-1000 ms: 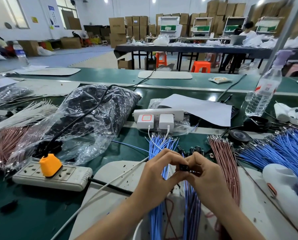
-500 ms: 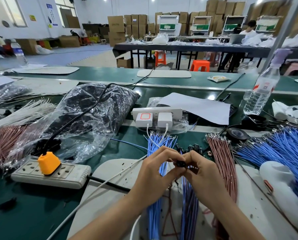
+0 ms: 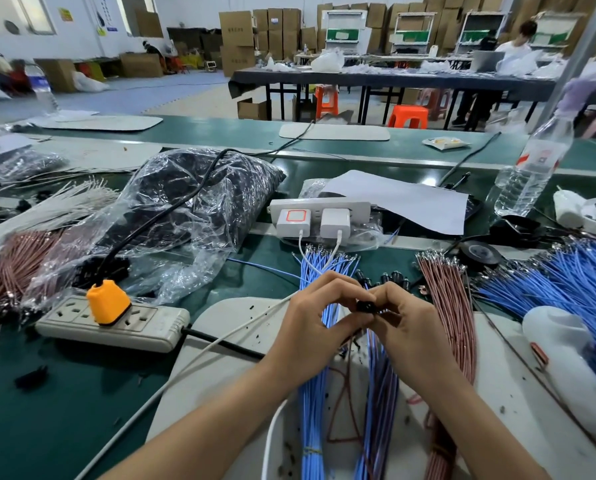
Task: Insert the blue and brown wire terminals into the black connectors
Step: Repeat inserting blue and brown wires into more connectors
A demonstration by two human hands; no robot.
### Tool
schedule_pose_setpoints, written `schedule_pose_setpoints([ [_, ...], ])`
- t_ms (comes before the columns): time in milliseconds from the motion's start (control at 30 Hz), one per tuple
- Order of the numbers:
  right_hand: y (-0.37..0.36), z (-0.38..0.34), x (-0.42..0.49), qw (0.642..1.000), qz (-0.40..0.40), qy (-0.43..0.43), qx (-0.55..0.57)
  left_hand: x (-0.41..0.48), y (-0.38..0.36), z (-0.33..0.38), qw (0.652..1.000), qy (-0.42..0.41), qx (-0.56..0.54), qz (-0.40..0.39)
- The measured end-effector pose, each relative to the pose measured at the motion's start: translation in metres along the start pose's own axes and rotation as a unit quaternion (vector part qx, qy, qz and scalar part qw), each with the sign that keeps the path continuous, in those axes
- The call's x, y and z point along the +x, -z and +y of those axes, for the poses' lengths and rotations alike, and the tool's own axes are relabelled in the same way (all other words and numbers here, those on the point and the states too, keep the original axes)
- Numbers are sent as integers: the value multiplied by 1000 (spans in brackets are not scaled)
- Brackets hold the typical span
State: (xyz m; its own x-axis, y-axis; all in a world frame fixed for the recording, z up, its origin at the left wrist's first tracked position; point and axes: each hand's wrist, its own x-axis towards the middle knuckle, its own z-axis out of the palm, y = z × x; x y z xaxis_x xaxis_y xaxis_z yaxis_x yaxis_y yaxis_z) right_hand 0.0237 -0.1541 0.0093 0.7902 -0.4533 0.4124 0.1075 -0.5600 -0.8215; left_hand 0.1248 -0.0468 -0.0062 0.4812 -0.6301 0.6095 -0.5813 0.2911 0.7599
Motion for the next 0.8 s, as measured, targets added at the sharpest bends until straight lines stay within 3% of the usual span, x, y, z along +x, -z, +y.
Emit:
schedule_pose_setpoints([
  [800, -4, 5, -1, 996, 17, 26, -79, -2, -1, 5, 1000, 3, 4, -8],
])
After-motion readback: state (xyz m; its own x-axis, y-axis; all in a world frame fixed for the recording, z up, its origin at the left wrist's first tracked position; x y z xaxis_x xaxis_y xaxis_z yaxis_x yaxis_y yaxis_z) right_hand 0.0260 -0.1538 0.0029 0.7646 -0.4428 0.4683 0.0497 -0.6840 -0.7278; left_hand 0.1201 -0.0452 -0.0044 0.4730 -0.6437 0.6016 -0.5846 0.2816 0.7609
